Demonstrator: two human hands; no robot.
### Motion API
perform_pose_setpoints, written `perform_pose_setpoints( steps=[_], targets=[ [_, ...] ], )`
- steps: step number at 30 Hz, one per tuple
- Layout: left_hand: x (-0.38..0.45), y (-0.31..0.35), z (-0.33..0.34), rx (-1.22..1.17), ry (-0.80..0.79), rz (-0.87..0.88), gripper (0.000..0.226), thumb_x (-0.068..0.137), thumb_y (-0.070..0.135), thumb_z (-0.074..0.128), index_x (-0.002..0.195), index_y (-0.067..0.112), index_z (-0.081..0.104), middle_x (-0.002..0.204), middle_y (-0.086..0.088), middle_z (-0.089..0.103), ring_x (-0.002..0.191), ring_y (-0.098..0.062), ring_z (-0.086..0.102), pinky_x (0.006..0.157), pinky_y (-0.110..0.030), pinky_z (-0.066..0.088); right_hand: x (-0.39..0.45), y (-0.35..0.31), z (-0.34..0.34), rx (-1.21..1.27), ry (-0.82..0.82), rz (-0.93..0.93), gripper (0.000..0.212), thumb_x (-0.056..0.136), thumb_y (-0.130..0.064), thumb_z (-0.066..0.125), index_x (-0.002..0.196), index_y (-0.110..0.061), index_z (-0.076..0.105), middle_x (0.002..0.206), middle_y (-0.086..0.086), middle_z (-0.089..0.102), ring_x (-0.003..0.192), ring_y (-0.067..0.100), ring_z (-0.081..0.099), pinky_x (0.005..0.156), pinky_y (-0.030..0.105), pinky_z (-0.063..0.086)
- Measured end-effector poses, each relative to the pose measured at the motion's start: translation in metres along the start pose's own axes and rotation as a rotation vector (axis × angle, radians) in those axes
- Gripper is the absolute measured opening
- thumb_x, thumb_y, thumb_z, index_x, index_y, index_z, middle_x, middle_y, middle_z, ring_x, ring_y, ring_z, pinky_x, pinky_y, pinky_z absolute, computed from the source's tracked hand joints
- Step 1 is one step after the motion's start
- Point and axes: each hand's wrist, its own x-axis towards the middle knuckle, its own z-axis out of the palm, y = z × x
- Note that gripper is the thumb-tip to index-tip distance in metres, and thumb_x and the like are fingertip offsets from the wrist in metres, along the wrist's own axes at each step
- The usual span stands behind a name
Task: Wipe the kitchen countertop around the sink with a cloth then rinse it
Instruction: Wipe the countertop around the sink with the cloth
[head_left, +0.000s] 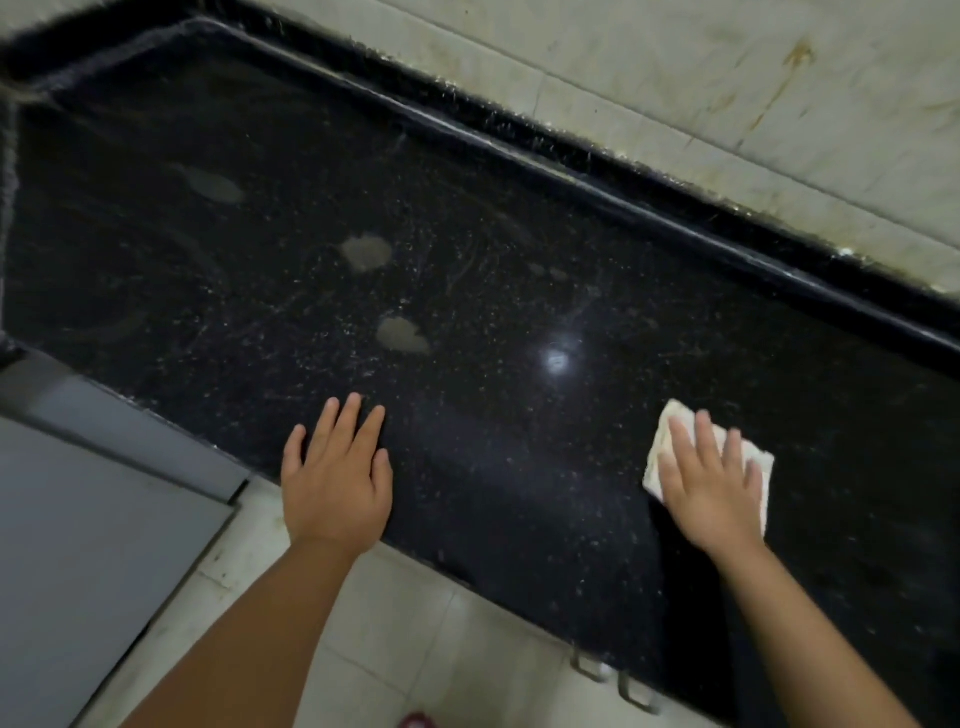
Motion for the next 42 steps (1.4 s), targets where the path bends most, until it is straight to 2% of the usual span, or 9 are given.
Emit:
perform_pose_setpoints(
  steps=[3,8,11,13,19,24,32,35,42],
  targets=[
    [0.000,0.001,-0.001,-0.004,0.002,-0.002,0.063,0.085,0.038,0.014,0.131,0.013,0.049,0.141,-0.009,0.043,0.134,-0.026,0.034,0.107,-0.043,0.015,0.044,-0.058,-0.011,0.063,-0.049,0.069,0.051,0.100,-0.039,0.014,0.149,-0.029,0.003,0.157,-0.003,-0.010,0.143,0.032,-0.011,0.115,0.048,-0.003],
    [0.000,0.000,-0.001,-0.002,-0.046,-0.014,0.066,0.084,0.040,0.008,0.139,0.018,0.037,0.150,-0.004,0.029,0.141,-0.020,0.019,0.112,-0.039,0.006,0.010,-0.163,0.013,0.026,-0.058,-0.372,0.051,0.098,-0.043,0.013,0.148,-0.031,0.007,0.158,-0.004,-0.006,0.143,0.031,-0.009,0.115,0.048,-0.003],
    [-0.001,0.000,-0.002,0.008,-0.057,-0.009,0.068,0.083,0.040,0.007,0.138,0.017,0.038,0.149,-0.005,0.031,0.140,-0.022,0.020,0.112,-0.042,0.010,-0.053,-0.144,0.032,-0.057,0.022,-0.553,0.053,0.093,-0.048,0.010,0.138,-0.035,0.037,0.150,0.000,0.033,0.138,0.033,0.025,0.113,0.046,0.020],
    [0.000,0.000,-0.002,0.005,-0.053,-0.010,0.067,0.083,0.040,0.008,0.137,0.017,0.040,0.148,-0.006,0.033,0.139,-0.023,0.022,0.112,-0.043,0.011,-0.086,-0.099,0.046,-0.045,0.004,-0.589,0.047,0.097,-0.045,0.008,0.131,-0.037,0.041,0.141,-0.004,0.044,0.132,0.031,0.031,0.111,0.040,0.014],
    [-0.001,0.001,-0.004,-0.008,-0.061,0.002,0.067,0.083,0.040,0.007,0.138,0.017,0.038,0.149,-0.006,0.030,0.140,-0.022,0.020,0.113,-0.042,0.009,-0.068,0.028,0.028,-0.064,0.032,-0.113,0.065,0.090,-0.051,0.000,0.143,-0.029,0.030,0.154,0.002,0.021,0.141,0.030,0.014,0.112,0.046,0.012],
    [-0.002,0.003,-0.006,-0.020,-0.068,-0.009,0.045,0.097,0.025,0.032,0.141,0.018,0.033,0.152,-0.004,0.024,0.142,-0.019,0.013,0.113,-0.039,0.004,0.010,-0.002,-0.003,0.070,-0.012,0.213,0.051,0.100,-0.039,0.017,0.148,-0.030,0.006,0.158,-0.004,-0.008,0.143,0.031,-0.009,0.115,0.048,-0.001],
    [-0.004,0.010,-0.011,-0.003,-0.038,-0.007,0.046,0.096,0.025,0.030,0.140,0.017,0.036,0.150,-0.006,0.028,0.141,-0.021,0.018,0.113,-0.042,0.008,-0.035,-0.144,0.030,0.027,0.000,-0.449,0.053,0.097,-0.046,0.007,0.147,-0.030,0.014,0.158,-0.002,0.004,0.144,0.031,-0.002,0.115,0.047,-0.006],
    [-0.004,0.011,-0.016,0.065,-0.108,-0.047,0.048,0.097,0.026,0.029,0.145,0.021,0.023,0.154,-0.001,0.017,0.142,-0.017,0.008,0.114,-0.041,0.002,-0.089,-0.106,0.050,-0.037,0.062,-0.539,0.058,0.096,-0.045,-0.001,0.134,-0.031,0.041,0.144,0.000,0.043,0.134,0.031,0.031,0.111,0.044,0.006],
    [-0.009,0.039,-0.039,0.305,-0.203,-0.009,0.052,0.098,0.023,0.025,0.147,0.023,0.005,0.156,-0.001,-0.001,0.143,-0.016,-0.005,0.114,-0.044,-0.003,-0.101,0.087,0.036,-0.065,-0.048,-0.033,0.069,0.092,-0.055,-0.008,0.136,-0.030,0.038,0.147,-0.001,0.037,0.133,0.028,0.027,0.103,0.051,0.013]
  ],
)
